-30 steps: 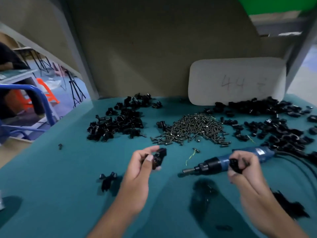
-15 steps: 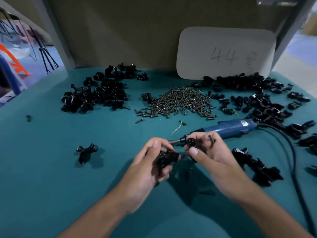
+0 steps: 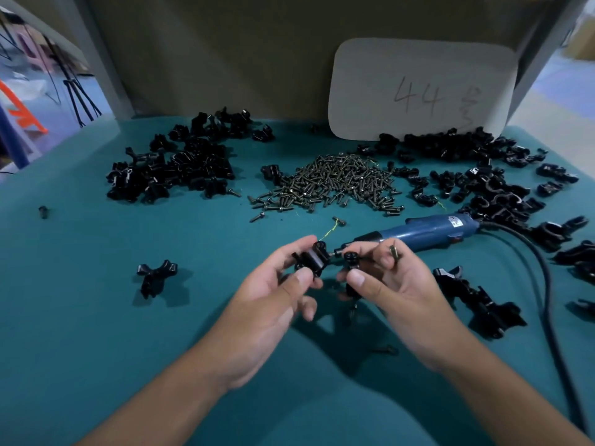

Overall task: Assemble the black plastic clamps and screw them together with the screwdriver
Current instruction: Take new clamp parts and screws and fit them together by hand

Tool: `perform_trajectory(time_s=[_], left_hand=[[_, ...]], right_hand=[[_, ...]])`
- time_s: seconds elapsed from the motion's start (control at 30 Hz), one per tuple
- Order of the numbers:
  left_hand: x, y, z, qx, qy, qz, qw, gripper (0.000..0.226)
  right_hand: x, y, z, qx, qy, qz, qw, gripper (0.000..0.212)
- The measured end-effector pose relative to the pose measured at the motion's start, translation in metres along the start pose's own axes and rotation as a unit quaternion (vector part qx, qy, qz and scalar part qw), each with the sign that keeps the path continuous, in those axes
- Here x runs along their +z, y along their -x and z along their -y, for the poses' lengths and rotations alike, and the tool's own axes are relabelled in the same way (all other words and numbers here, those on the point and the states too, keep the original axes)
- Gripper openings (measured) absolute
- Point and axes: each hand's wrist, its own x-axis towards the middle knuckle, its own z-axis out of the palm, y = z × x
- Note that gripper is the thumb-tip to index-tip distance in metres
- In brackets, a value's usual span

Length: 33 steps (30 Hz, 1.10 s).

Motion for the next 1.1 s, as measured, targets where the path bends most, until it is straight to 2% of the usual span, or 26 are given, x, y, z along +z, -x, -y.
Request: perform_trajectory(time_s=[0.07, 0.13, 0.27, 0.4, 0.5, 0.6, 0.8, 0.97, 1.1], left_hand=[[-0.002, -0.001, 0.003, 0.027, -0.104, -0.008, 0.994, 0.038], [-0.003, 0.001, 0.005, 0.054, -0.178, -0.026, 0.982, 0.038], [-0.002, 0.007, 0.010, 0.064, -0.248, -0.010, 0.967, 0.051], [0.001, 0.011, 0.010, 0.015, -0.225, 0.079, 0.971, 0.044], [0.000, 0.013, 0.013, 0.038, -0.250, 0.119, 0.960, 0.041], [0.002, 0.014, 0.012, 0.050, -0.270, 0.101, 0.956, 0.051], [0.000, 0.010, 0.012, 0.084, -0.262, 0.048, 0.960, 0.055], [-0.003, 0.007, 0.015, 0.092, -0.260, 0.030, 0.961, 0.036], [-0.001, 0.007, 0.013, 0.074, -0.186, 0.053, 0.978, 0.036]], right_hand=[[-0.002, 0.000, -0.002, 0.003, -0.026, 0.000, 1.000, 0.019], [-0.002, 0.000, -0.003, 0.008, -0.034, 0.014, 0.999, 0.035], [0.003, 0.003, 0.000, 0.008, -0.018, 0.048, 0.999, 0.042], [0.006, 0.003, 0.002, 0.006, -0.004, 0.029, 1.000, 0.037], [0.006, 0.001, 0.003, 0.008, -0.025, 0.011, 1.000, 0.036], [0.004, 0.001, 0.001, 0.012, -0.060, -0.006, 0.998, 0.037], [0.000, -0.002, -0.003, 0.015, -0.095, -0.015, 0.995, 0.046], [-0.001, -0.001, -0.002, 0.019, -0.100, -0.008, 0.995, 0.048], [0.002, -0.001, -0.001, 0.029, -0.102, -0.002, 0.994, 0.045]])
